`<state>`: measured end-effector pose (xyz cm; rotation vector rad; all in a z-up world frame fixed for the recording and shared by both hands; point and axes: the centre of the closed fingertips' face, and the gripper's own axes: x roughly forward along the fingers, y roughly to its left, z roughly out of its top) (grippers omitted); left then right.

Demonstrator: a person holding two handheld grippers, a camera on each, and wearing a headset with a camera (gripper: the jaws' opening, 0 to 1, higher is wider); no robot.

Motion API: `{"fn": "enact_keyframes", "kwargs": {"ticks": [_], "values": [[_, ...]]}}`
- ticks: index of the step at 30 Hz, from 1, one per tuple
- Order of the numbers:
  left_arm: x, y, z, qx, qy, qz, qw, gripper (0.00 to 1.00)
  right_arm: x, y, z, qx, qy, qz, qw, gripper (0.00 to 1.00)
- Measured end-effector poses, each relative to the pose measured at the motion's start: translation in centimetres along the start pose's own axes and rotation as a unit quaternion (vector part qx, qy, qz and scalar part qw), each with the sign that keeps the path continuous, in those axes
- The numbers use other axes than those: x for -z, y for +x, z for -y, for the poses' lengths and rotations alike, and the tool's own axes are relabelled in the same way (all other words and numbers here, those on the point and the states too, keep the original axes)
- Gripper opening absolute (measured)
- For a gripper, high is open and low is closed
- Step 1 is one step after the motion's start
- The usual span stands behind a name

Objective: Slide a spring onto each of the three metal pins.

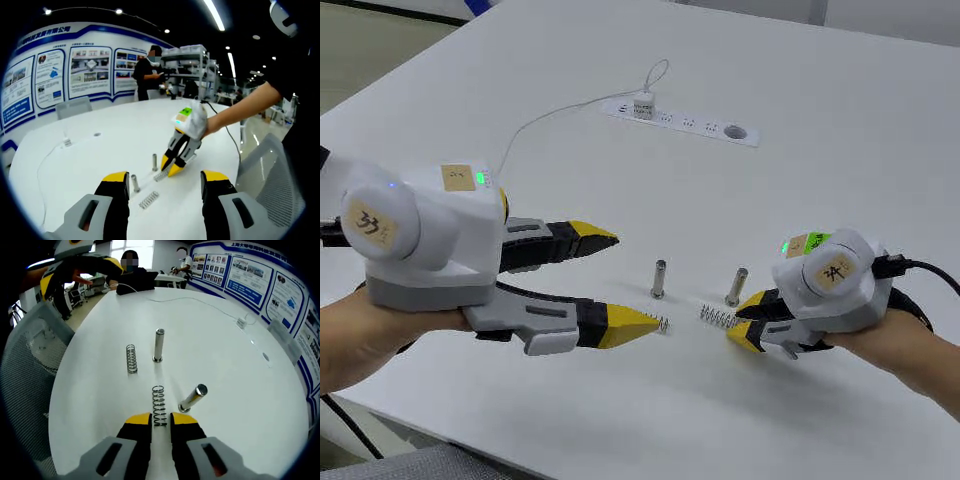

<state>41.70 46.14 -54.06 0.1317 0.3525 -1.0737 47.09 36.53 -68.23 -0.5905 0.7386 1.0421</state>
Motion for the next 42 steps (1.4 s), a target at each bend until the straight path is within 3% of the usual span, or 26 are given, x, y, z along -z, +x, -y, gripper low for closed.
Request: {"fn": "enact_keyframes", "kwargs": {"ticks": [7, 15, 21, 29, 42], "values": [[0.2, 0.0, 0.1, 0.001, -0.001, -0.003, 1.0000, 0.59, 0.0, 0.1, -0.6, -0.022, 0.023, 0.002, 0.9995, 0.12], [-0.3, 0.3, 0.7, 0.011, 0.002, -0.001, 0.9999, 0.58, 0.1, -0.1, -0.9, -0.016, 0.000, -0.005, 0.9999, 0.10], [-0.3, 0.2, 0.8, 0.012, 0.006, -0.003, 0.9999, 0.57, 0.0, -1.1, -0.9, -0.018, 0.008, 0.003, 0.9998, 0.10], [-0.6, 0.9, 1.6, 0.018, 0.016, -0.006, 0.9997, 0.56, -0.2, -3.6, -0.9, -0.007, 0.003, 0.008, 0.9999, 0.10], [-1.5, 1.9, 3.2, 0.034, 0.032, -0.002, 0.9989, 0.54, -1.9, -8.1, -1.5, -0.001, -0.047, 0.013, 0.9988, 0.10]]}}
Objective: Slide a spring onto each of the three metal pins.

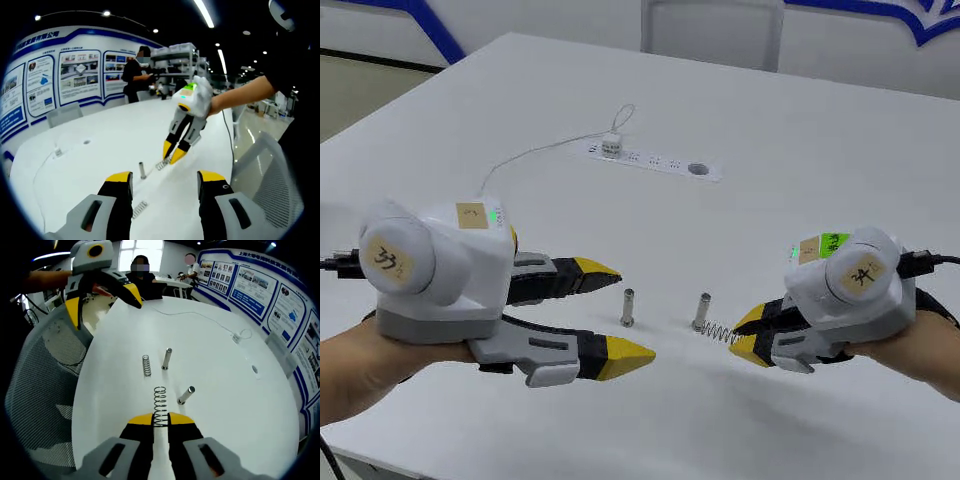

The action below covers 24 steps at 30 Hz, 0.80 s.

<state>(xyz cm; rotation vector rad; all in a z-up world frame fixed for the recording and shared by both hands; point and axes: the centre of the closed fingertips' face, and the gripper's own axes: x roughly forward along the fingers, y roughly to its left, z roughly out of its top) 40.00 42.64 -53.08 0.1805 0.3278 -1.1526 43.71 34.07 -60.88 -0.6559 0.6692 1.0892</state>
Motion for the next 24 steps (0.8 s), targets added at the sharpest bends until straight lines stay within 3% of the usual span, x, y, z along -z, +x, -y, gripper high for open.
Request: {"fn": "enact_keyframes", "kwargs": {"ticks": [10, 18, 24], "values": [[-0.4, 0.5, 1.1, 0.013, 0.018, -0.003, 0.9998, 0.51, -3.6, -2.3, -2.1, -0.019, -0.047, 0.024, 0.9984, 0.10], [-0.4, 0.9, 1.5, 0.021, 0.022, -0.003, 0.9995, 0.47, -6.5, -3.1, -4.2, -0.035, -0.088, 0.044, 0.9945, 0.10], [-0.1, 1.0, 1.9, 0.028, 0.025, -0.010, 0.9992, 0.45, -7.5, -3.0, -5.7, -0.048, -0.111, 0.052, 0.9913, 0.10]]}}
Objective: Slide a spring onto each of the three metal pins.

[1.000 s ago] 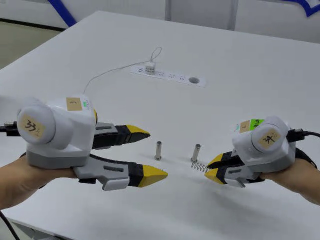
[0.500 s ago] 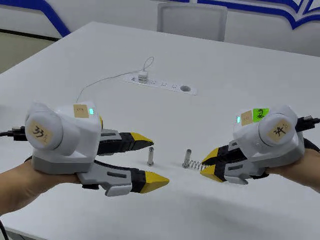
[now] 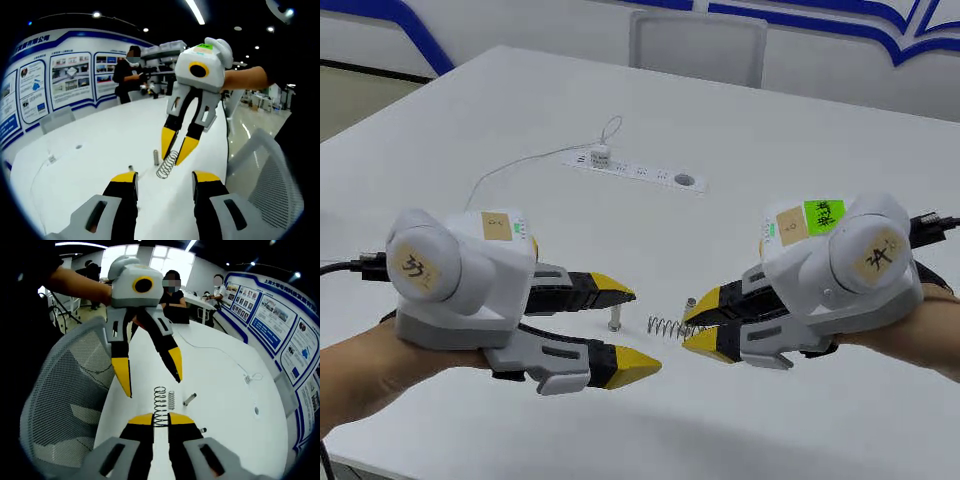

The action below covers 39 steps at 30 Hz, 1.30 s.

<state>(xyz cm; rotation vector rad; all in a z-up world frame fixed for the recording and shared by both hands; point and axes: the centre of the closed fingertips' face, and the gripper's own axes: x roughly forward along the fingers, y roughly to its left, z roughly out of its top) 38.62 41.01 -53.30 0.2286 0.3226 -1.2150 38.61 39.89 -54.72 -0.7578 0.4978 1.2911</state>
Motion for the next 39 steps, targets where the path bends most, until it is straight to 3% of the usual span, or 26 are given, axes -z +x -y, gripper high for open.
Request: {"fn": "enact_keyframes", "kwargs": {"ticks": [6, 11, 17, 23, 26, 28, 31, 39], "values": [[0.4, 0.1, 0.5, 0.011, 0.006, -0.009, 0.9999, 0.41, -0.5, 0.3, -1.0, -0.011, -0.020, 0.002, 0.9997, 0.10], [0.6, 0.4, 1.0, 0.024, 0.016, -0.015, 0.9995, 0.31, -0.7, 0.5, -1.4, -0.017, -0.024, 0.007, 0.9996, 0.10], [0.5, 0.4, 1.1, 0.028, 0.015, -0.013, 0.9994, 0.26, -0.9, 0.5, -1.7, -0.020, -0.029, 0.007, 0.9994, 0.10], [1.0, 0.5, 1.6, 0.042, 0.019, -0.025, 0.9986, 0.15, -0.9, 0.6, -1.7, -0.022, -0.029, 0.007, 0.9993, 0.10], [1.2, 0.5, 1.6, 0.042, 0.021, -0.028, 0.9985, 0.15, -0.7, 0.6, -1.8, -0.026, -0.031, 0.004, 0.9992, 0.10], [1.2, 0.6, 1.7, 0.040, 0.030, -0.029, 0.9983, 0.13, -0.7, 0.6, -1.8, -0.025, -0.033, 0.003, 0.9991, 0.10], [1.1, 0.6, 1.8, 0.038, 0.091, -0.028, 0.9947, 0.11, -0.7, 0.5, -1.8, -0.025, -0.041, 0.001, 0.9989, 0.10], [1.0, 0.9, 2.1, 0.039, 0.101, -0.025, 0.9938, 0.10, -0.4, 0.0, -1.9, -0.028, -0.051, 0.002, 0.9983, 0.11]]}}
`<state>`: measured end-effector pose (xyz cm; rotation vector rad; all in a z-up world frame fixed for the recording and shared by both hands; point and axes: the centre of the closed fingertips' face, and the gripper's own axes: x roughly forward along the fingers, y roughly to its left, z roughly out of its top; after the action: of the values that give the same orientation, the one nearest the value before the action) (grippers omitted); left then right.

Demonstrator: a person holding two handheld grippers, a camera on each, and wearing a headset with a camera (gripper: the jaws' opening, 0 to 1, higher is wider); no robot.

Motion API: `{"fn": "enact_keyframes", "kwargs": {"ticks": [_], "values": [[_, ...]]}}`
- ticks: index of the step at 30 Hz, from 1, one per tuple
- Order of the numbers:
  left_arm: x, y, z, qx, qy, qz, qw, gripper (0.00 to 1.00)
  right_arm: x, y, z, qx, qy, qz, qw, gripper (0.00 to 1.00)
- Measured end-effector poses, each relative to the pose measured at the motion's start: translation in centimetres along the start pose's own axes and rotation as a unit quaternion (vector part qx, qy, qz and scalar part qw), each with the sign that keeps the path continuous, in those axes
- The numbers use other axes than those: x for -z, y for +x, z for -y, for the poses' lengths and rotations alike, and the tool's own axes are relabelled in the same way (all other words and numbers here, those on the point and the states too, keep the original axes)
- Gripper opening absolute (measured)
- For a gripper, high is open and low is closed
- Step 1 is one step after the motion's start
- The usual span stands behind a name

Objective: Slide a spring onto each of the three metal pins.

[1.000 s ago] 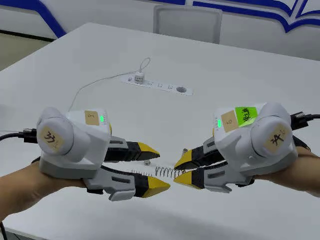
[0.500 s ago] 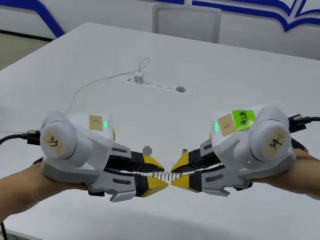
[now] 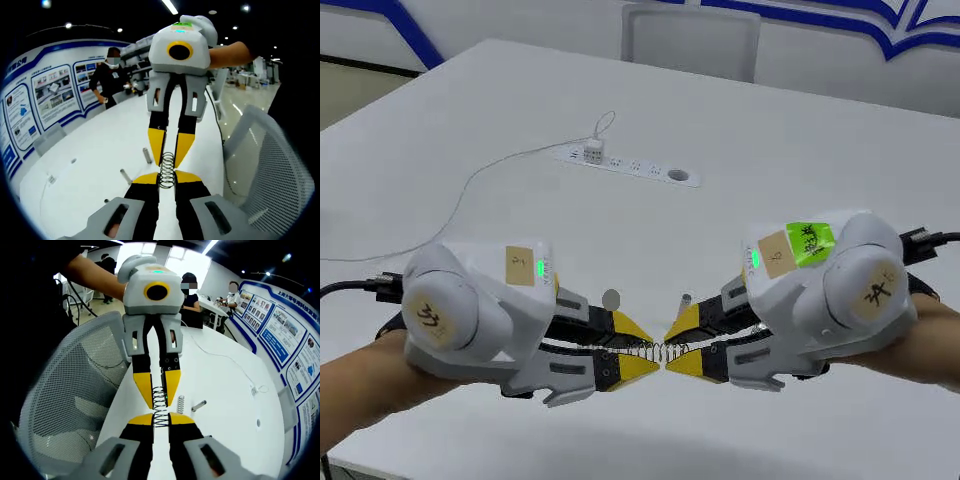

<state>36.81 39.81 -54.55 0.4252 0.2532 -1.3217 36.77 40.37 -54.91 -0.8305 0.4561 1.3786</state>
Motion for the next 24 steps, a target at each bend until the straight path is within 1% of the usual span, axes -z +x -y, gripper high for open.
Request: {"fn": "enact_keyframes", "kwargs": {"ticks": [4, 5, 8, 10, 12, 14, 15, 16, 17, 24], "values": [[0.1, 0.0, 0.2, 0.005, 0.002, -0.002, 1.0000, 0.10, 0.0, 0.0, -0.2, -0.005, 0.015, 0.007, 0.9998, 0.13], [0.2, 0.0, 0.2, 0.006, 0.001, -0.004, 1.0000, 0.10, 0.1, 0.1, -0.2, -0.008, 0.023, 0.006, 0.9997, 0.14], [0.4, -0.1, 0.2, 0.010, -0.001, -0.005, 0.9999, 0.10, 0.5, 0.2, -0.2, -0.006, 0.019, -0.002, 0.9998, 0.16], [0.4, -0.2, 0.2, 0.010, 0.000, -0.005, 0.9999, 0.10, 0.9, 0.2, -0.2, -0.006, 0.023, -0.003, 0.9997, 0.16], [0.2, -0.2, 0.3, 0.012, 0.001, 0.000, 0.9999, 0.10, 1.2, 0.3, -0.3, -0.010, 0.035, -0.003, 0.9993, 0.15], [0.1, -0.2, 0.3, 0.014, 0.000, 0.001, 0.9999, 0.10, 1.1, 0.3, -0.3, -0.011, 0.040, 0.003, 0.9991, 0.15], [0.1, -0.2, 0.3, 0.014, 0.000, 0.001, 0.9999, 0.10, 0.7, 0.3, -0.5, -0.018, 0.050, 0.013, 0.9985, 0.14], [0.2, -0.2, 0.4, 0.017, 0.001, -0.002, 0.9999, 0.10, 0.7, 0.2, -0.4, -0.016, 0.053, 0.014, 0.9984, 0.12], [0.2, -0.2, 0.3, 0.016, 0.001, -0.001, 0.9999, 0.10, 0.7, 0.2, -0.4, -0.015, 0.048, 0.012, 0.9986, 0.12], [0.1, -0.1, 0.4, 0.015, 0.001, -0.001, 0.9999, 0.10, 0.6, -0.1, -0.5, -0.022, 0.048, 0.015, 0.9985, 0.11]]}}
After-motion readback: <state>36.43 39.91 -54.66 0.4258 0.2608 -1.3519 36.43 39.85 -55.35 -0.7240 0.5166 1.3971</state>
